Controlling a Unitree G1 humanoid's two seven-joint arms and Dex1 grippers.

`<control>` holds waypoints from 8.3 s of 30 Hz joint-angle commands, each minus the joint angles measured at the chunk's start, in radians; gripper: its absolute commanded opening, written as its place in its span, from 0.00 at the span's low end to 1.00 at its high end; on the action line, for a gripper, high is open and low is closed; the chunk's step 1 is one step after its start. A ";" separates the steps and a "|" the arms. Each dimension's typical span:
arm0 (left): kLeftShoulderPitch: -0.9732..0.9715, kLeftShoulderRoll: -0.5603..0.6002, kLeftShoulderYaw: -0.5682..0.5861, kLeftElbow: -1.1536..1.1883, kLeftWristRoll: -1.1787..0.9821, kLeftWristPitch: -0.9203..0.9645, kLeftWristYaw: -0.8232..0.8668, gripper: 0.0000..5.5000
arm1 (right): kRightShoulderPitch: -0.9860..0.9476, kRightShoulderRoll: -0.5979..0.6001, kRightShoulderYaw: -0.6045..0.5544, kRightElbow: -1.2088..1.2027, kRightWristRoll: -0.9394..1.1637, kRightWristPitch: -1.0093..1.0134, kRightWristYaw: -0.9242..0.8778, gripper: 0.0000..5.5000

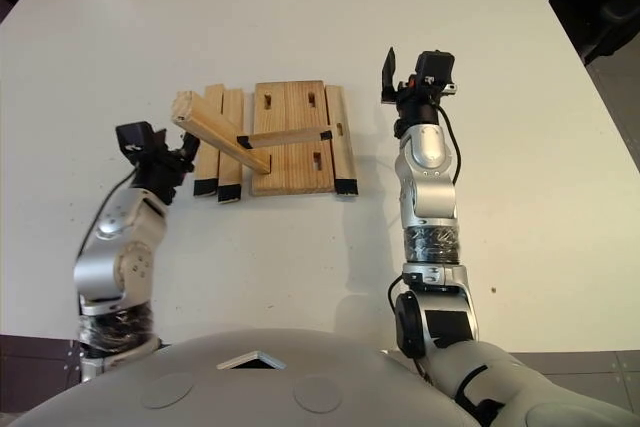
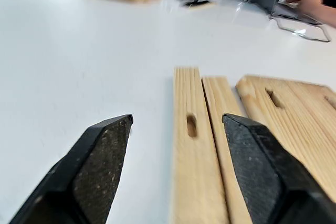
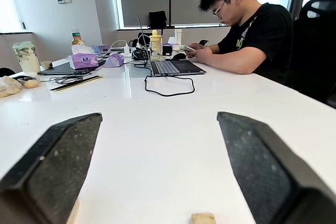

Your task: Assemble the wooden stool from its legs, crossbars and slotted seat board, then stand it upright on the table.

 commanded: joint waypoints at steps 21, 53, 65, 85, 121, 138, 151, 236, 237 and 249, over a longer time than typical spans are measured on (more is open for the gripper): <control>-0.016 0.114 -0.049 0.037 0.053 0.240 -0.039 0.58 | 0.025 0.016 0.028 -0.039 -0.053 0.005 -0.012 0.73; 0.011 0.236 -0.006 0.110 0.064 0.230 -0.139 0.37 | 0.055 0.038 0.051 -0.045 -0.074 0.008 -0.022 0.73; -0.426 0.257 0.374 0.045 -0.495 0.088 -0.346 0.37 | -0.190 -0.012 -0.108 -0.099 0.487 0.337 0.393 0.73; -0.478 0.467 0.194 -0.116 -1.108 0.155 -0.658 0.37 | -0.450 -0.265 -0.141 -0.283 1.148 0.849 0.762 0.73; -0.521 0.551 0.186 -0.053 -1.185 0.037 -0.661 0.37 | -0.327 -0.421 -0.216 -0.684 1.245 0.774 0.312 0.73; -0.521 0.591 0.178 -0.038 -1.186 0.039 -0.685 0.37 | -0.337 -0.446 -0.172 -0.673 1.467 0.735 0.354 0.73; -0.503 0.651 0.129 -0.097 -1.240 0.104 -0.757 0.37 | -0.330 -0.526 -0.161 -0.665 1.610 0.716 0.322 0.73; -0.423 0.325 0.311 0.097 -0.811 -0.232 -0.383 0.58 | -0.143 -0.593 0.227 -0.134 0.452 0.025 1.087 0.37; -0.418 0.303 0.309 0.096 -0.810 -0.240 -0.359 0.58 | -0.136 -0.587 0.222 -0.138 0.454 0.026 1.098 0.37; -0.373 0.246 0.320 0.113 -0.795 -0.288 -0.287 0.58 | -0.089 -0.563 0.089 -0.093 0.561 0.178 1.143 0.37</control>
